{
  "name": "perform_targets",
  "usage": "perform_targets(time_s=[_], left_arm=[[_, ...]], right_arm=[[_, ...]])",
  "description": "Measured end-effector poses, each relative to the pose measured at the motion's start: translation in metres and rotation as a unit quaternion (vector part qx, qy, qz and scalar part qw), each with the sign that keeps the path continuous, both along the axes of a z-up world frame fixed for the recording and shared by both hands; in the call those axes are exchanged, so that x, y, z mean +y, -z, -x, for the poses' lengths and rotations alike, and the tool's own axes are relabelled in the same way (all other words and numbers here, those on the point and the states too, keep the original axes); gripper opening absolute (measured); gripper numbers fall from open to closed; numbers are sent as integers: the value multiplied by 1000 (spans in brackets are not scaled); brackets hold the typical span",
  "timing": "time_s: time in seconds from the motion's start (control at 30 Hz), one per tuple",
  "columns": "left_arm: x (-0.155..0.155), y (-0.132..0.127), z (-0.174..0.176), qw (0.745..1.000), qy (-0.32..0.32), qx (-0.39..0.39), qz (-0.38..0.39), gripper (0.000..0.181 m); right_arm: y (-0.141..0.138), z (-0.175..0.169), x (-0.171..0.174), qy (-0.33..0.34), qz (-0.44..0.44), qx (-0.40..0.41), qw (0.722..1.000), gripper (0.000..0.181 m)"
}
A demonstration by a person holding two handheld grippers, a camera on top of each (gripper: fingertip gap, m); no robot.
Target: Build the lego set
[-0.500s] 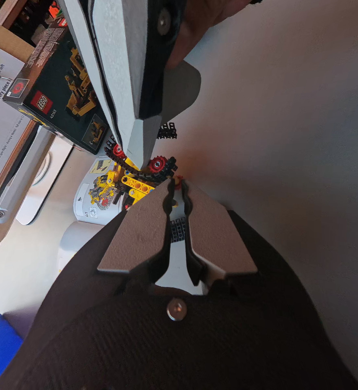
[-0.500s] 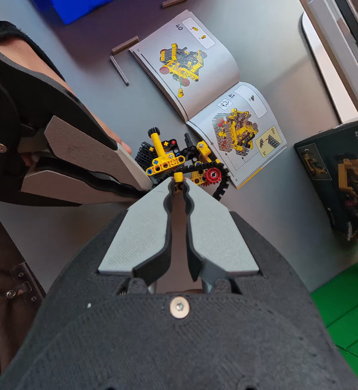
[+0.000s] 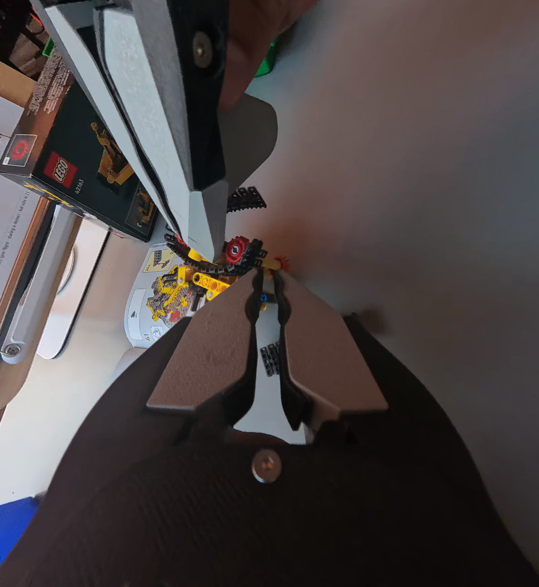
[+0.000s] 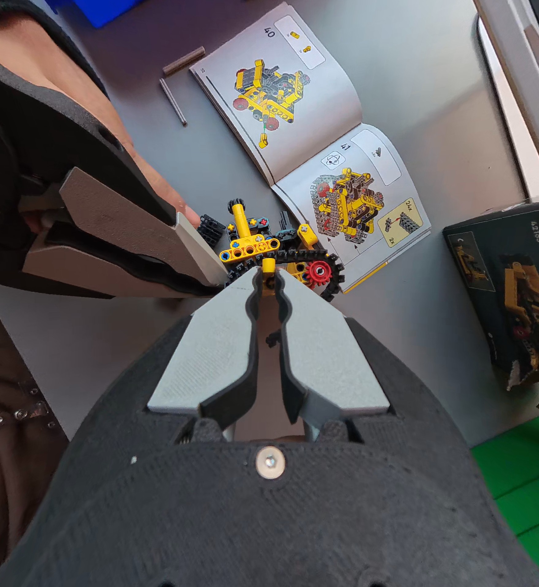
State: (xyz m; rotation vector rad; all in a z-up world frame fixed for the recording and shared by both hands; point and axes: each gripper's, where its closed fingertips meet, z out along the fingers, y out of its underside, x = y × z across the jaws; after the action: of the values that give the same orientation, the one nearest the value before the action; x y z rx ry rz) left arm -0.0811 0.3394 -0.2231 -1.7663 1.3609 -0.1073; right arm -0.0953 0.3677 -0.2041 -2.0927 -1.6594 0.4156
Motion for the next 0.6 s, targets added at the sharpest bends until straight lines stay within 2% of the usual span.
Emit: perform_targets(time_s=[0.6], left_arm=[[7, 0, -7, 999, 6, -28, -20, 0]], right_arm=[[8, -2, 4, 3, -8, 35, 999, 3]])
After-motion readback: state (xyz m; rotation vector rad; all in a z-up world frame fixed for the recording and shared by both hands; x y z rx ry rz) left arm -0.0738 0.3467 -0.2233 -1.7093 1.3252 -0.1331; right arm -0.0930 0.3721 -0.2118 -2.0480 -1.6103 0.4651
